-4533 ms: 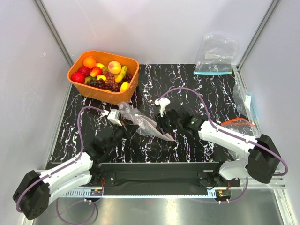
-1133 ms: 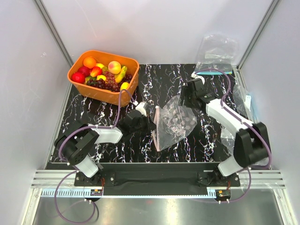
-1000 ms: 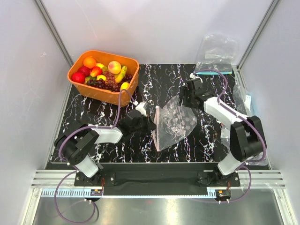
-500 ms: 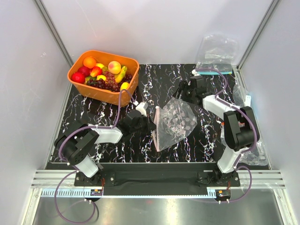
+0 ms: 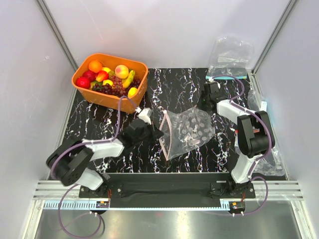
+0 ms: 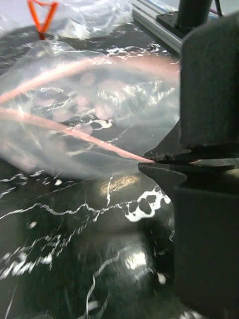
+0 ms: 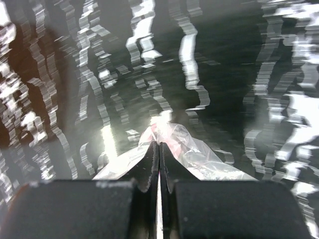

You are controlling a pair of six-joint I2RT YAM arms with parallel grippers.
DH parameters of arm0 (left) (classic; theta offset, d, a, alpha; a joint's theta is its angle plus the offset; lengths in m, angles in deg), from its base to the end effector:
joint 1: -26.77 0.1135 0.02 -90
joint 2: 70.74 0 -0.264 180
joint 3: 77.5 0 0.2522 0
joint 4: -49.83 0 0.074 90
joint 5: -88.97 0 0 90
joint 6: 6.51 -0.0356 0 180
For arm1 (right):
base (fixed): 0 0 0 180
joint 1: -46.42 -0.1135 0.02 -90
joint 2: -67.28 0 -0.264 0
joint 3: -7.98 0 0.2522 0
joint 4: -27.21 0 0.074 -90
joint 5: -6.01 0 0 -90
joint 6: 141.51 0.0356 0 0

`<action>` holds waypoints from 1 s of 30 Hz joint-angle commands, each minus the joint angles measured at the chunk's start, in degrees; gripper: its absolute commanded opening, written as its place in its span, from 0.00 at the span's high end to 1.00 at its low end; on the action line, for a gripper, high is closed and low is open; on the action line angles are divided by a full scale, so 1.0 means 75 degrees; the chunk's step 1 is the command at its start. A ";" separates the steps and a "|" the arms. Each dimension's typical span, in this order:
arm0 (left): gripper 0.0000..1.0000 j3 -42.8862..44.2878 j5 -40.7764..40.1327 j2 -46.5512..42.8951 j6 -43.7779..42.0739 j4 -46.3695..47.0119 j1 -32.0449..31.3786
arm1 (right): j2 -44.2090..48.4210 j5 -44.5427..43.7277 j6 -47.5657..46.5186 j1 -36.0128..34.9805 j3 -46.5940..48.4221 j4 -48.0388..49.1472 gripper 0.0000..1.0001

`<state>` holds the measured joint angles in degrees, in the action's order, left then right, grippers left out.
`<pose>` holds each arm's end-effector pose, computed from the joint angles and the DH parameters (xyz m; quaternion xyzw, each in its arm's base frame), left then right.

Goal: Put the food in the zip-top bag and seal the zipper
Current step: Adjust the zipper food storage bag at the center of the board.

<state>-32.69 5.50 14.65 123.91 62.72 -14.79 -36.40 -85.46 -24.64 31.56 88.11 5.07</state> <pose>0.2122 -0.1935 0.1618 0.0380 0.8540 -0.3756 0.3579 0.3774 0.0992 0.1908 0.1017 0.9205 0.1232 0.3566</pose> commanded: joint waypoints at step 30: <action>1.00 0.1613 0.0359 -0.0170 -0.0421 -0.0413 0.0010 | 0.4365 0.1769 -0.1206 -0.1827 -0.1407 -0.0722 0.25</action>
<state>-23.64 4.21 12.18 120.46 56.58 -14.75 -7.49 -71.02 -34.30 22.23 78.01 1.27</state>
